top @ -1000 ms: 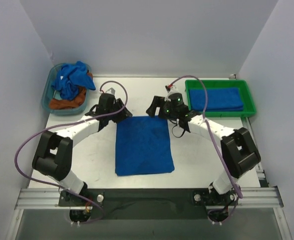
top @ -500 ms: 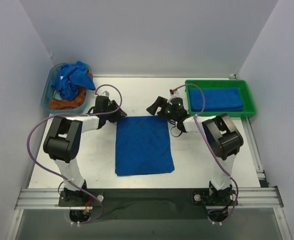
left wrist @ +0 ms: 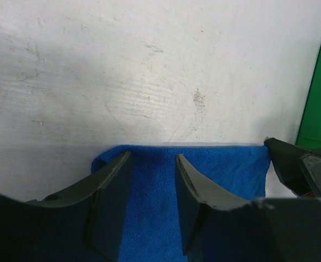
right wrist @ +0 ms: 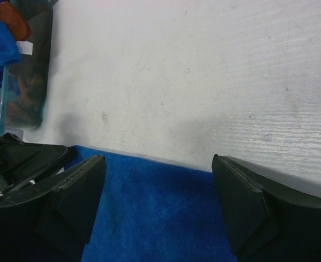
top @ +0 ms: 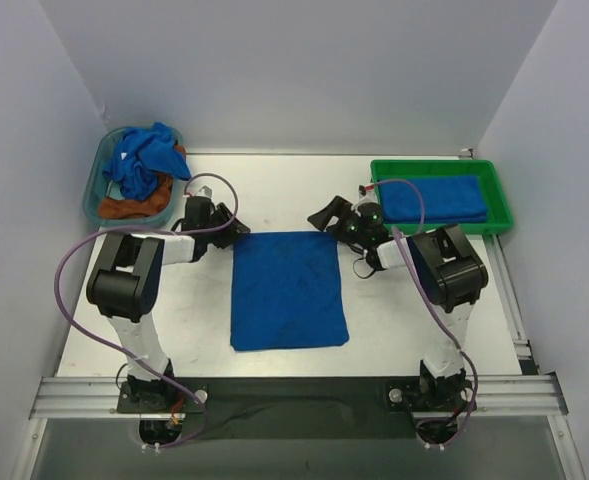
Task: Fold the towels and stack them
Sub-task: Fold the towel
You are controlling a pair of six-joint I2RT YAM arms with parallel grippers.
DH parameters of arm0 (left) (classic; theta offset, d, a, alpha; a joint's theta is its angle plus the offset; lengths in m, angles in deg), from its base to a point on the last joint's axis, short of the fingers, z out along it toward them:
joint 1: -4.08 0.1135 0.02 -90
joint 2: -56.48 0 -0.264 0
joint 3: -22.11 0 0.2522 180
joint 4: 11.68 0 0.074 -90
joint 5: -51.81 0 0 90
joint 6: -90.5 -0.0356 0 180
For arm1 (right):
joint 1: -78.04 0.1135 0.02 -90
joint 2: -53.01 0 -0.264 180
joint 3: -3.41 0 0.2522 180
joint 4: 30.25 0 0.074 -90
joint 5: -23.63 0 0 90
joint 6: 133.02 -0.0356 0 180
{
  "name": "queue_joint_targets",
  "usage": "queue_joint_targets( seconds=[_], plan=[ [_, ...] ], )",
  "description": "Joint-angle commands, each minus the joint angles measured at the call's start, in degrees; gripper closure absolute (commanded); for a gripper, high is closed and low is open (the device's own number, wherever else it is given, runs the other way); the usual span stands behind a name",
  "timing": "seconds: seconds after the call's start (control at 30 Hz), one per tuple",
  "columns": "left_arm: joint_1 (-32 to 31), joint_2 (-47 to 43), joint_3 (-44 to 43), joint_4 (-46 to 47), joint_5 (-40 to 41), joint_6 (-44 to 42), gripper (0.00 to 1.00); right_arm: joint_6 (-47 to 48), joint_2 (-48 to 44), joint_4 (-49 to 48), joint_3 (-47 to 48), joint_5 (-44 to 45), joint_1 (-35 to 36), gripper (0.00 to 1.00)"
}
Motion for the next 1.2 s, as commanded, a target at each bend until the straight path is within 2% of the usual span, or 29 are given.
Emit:
queue_joint_targets(
  seconds=[0.0,0.17,0.37,0.4,0.43,0.5,0.57,0.67,0.9,1.17],
  plan=[
    [0.93,-2.22,-0.54,-1.95,-0.03,-1.56,0.5,4.35,-4.46,4.84,1.82,-0.94,-0.59,0.2],
    [0.93,-8.2,-4.15,-6.0,0.58,-6.56,0.43,16.72,-9.57,23.11,8.15,-2.44,-0.94,0.2],
    [1.02,-10.93,-11.36,-19.78,5.32,-19.65,0.39,31.06,-9.59,51.75,22.01,-5.95,-2.08,0.24],
    [0.93,-10.5,-12.5,-22.94,6.89,-21.41,0.39,35.17,-8.01,59.45,24.4,-5.96,-2.17,0.26],
    [0.93,-9.28,-13.55,-25.15,7.61,-25.34,0.4,36.43,-7.22,62.49,26.16,-5.96,-2.26,0.27],
    [0.85,-7.43,-17.16,-31.54,9.1,-28.7,0.4,38.89,-5.55,68.02,29.77,-6.13,-2.34,0.37],
    [0.85,-4.96,-19.26,-35.43,9.55,-32.84,0.4,40.13,-4.66,69.72,31.62,-6.22,-2.43,0.45],
    [0.76,-2.94,-19.71,-36.42,9.29,-35.31,0.41,41.36,-2.29,72.26,33.91,-6.31,-2.43,0.48],
    [0.58,1.19,-21.3,-36.59,6.56,-35.4,0.41,41.63,4.03,75.78,38.83,-5.34,-2.43,0.48],
    [0.67,3.74,-22.09,-36.51,7.08,-35.05,0.41,41.28,8.35,77.46,41.56,-4.46,-2.52,0.48]
  ],
)
